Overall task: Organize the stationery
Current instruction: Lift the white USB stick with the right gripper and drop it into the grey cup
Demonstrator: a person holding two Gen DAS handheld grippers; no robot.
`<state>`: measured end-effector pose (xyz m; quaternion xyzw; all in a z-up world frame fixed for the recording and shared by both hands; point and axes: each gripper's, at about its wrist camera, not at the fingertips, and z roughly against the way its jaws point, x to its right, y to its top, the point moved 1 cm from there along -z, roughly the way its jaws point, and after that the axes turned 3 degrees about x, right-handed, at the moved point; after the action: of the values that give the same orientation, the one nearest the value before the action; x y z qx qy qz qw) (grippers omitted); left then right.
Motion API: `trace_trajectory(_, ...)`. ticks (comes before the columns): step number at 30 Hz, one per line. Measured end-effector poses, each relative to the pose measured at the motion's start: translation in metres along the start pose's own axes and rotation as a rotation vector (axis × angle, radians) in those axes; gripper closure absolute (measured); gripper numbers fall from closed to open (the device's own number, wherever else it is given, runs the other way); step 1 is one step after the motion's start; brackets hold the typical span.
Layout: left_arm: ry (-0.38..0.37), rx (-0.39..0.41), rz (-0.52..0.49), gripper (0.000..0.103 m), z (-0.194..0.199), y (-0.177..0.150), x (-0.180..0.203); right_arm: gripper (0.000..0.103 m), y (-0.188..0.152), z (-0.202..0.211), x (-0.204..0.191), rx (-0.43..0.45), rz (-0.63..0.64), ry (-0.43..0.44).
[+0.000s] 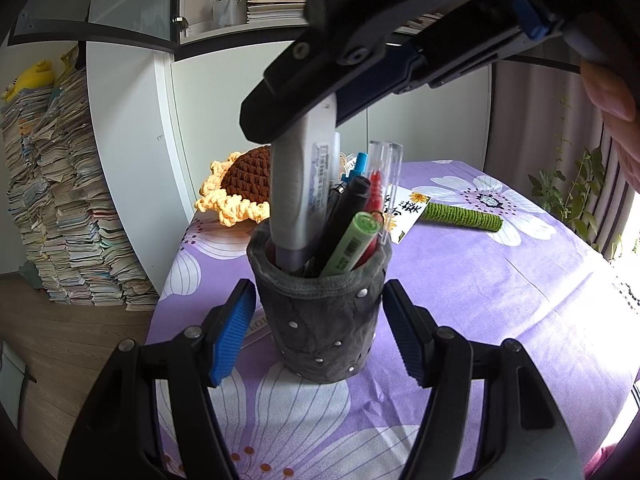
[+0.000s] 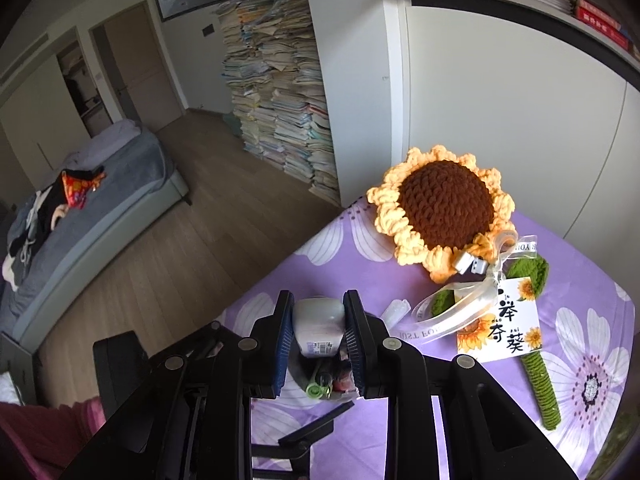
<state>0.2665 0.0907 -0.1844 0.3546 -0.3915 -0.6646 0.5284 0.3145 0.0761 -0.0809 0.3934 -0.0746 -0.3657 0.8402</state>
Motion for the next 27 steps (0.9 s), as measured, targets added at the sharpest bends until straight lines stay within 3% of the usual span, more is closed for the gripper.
trace_trajectory(9,0.007,0.001,-0.004,0.037,0.001,0.0,0.0,0.076,-0.008,-0.013,-0.002,-0.045,0.042,0.029)
trace_trajectory(27,0.01,-0.008,-0.003,0.036,0.0,-0.002,-0.002,0.076,-0.007,-0.012,0.004,0.027,0.086,0.116)
